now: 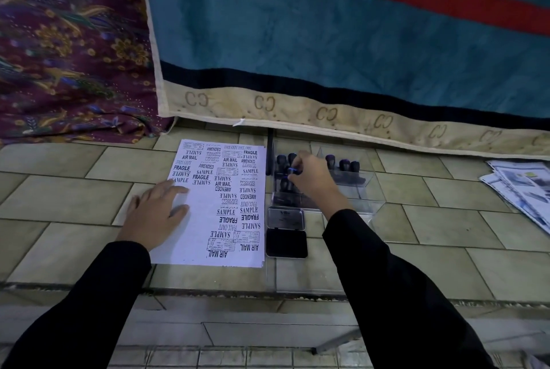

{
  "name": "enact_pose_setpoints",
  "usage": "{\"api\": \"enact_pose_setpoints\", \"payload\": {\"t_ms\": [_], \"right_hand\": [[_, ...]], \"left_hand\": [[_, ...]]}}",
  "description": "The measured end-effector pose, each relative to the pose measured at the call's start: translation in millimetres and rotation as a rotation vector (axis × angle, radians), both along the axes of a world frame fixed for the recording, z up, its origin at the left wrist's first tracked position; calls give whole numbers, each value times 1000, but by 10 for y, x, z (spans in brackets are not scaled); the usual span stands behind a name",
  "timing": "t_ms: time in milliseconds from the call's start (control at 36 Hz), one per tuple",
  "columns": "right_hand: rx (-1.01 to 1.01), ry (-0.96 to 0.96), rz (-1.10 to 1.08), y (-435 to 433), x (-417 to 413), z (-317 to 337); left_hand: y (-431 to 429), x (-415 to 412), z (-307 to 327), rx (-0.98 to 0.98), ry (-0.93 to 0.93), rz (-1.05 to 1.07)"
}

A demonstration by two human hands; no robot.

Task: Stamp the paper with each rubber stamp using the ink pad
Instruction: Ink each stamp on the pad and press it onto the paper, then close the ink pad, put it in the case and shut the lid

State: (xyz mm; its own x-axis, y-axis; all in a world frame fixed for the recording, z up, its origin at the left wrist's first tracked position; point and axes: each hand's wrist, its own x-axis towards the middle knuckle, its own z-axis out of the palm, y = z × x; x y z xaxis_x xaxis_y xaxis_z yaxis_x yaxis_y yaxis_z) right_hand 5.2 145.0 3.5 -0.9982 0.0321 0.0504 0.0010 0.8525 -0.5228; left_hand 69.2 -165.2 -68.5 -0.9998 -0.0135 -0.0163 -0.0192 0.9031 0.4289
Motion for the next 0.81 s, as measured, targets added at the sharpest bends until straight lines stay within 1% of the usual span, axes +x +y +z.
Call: {"api": "enact_pose_setpoints", "payload": {"t_ms": [83, 194, 278, 361, 417, 472, 556, 639, 722, 806], "right_hand": [[67, -2, 36, 2, 3, 19], [90, -16, 51, 46, 48, -12], [9, 20, 14, 94, 130, -9], [-122, 169, -63, 151, 283, 10], [-185, 237, -89, 196, 416, -3], [-202, 211, -88, 243, 548, -38], [-137, 84, -78, 301, 681, -149], [-75, -14, -105, 314, 749, -267], [-22, -5, -113, 267, 777, -343], [-28, 14, -135, 194, 774, -375]], "left_hand": [[7, -36, 50, 2, -15, 8], [36, -59, 108, -6, -24, 26], [96, -59, 129, -47, -7, 46], [199, -34, 162, -48, 104, 38], [303, -12, 203, -6, 188, -20], [443, 28, 251, 66, 223, -135], [710, 124, 311, 156, 156, -304], [971, 221, 290, 129, 57, -404], [1147, 285, 201, 83, -8, -456], [1242, 321, 124, 60, -22, -474]]}}
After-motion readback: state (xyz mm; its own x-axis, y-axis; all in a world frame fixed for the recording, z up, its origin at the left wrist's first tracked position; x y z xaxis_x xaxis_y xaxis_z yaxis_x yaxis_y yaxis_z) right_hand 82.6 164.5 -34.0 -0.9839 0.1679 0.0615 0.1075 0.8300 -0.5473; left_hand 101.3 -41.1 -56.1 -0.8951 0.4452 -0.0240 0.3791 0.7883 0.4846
